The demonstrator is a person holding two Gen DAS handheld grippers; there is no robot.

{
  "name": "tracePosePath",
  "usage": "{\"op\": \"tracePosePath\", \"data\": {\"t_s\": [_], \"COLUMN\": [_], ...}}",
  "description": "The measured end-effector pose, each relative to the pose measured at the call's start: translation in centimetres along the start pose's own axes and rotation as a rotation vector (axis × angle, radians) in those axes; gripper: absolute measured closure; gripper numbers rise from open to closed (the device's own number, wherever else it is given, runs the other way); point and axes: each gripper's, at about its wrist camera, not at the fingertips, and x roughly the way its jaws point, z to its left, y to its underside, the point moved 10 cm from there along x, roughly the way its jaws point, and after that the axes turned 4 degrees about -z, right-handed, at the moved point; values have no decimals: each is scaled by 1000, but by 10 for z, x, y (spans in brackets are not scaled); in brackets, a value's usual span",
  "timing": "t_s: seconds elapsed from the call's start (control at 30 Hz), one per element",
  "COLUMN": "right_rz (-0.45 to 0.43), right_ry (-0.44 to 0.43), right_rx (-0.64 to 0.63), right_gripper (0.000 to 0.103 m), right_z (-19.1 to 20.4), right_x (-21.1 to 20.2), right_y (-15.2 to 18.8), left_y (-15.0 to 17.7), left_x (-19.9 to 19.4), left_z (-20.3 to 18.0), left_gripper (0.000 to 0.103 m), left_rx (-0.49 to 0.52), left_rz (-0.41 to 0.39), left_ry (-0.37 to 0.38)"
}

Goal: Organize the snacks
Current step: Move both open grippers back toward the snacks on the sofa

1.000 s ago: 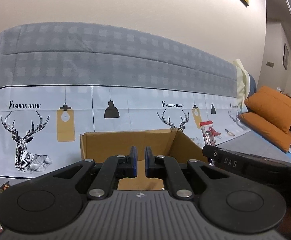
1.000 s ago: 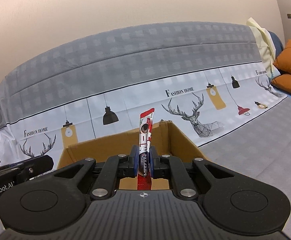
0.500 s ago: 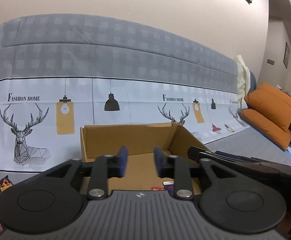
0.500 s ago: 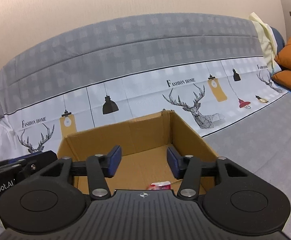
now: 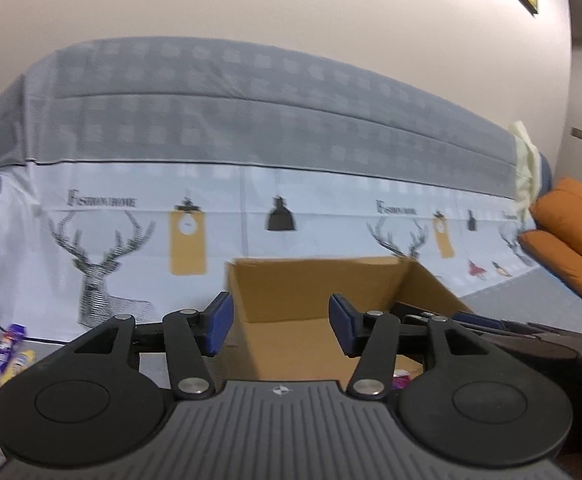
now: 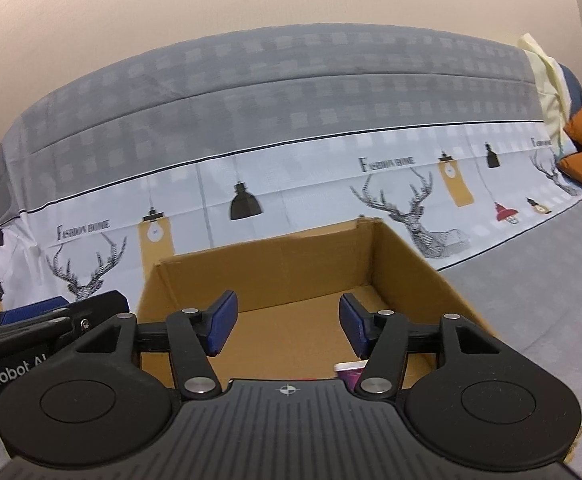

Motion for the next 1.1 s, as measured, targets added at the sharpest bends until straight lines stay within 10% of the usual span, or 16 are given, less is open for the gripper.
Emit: {"op": "tracePosePath", "data": {"t_s": [0.23,0.5,0.73,0.83,1.1], "right_rz": [18,13,75,148,267], "right_ry": [-35,-116,-307,-422,-504], "right_rx": [46,69,119,167,204], "right_gripper": [2,0,0,0,49], "right_z": [31,73,120,143,182], "right_x": [4,6,9,11,19], "right_y": [0,-6,2,14,43], "left_y": [-11,-15,-7,-6,24], "left_x": [-15,-39,-59,-55,-35], "left_z": [58,133,175,194,253], "left_gripper": [45,45,45,71,87], "left_rx": [-64,-125,-179,-197,-276], "left_rz": [-57,-51,19,91,211], "left_ry": [-129,-261,-183,-202,-337]}}
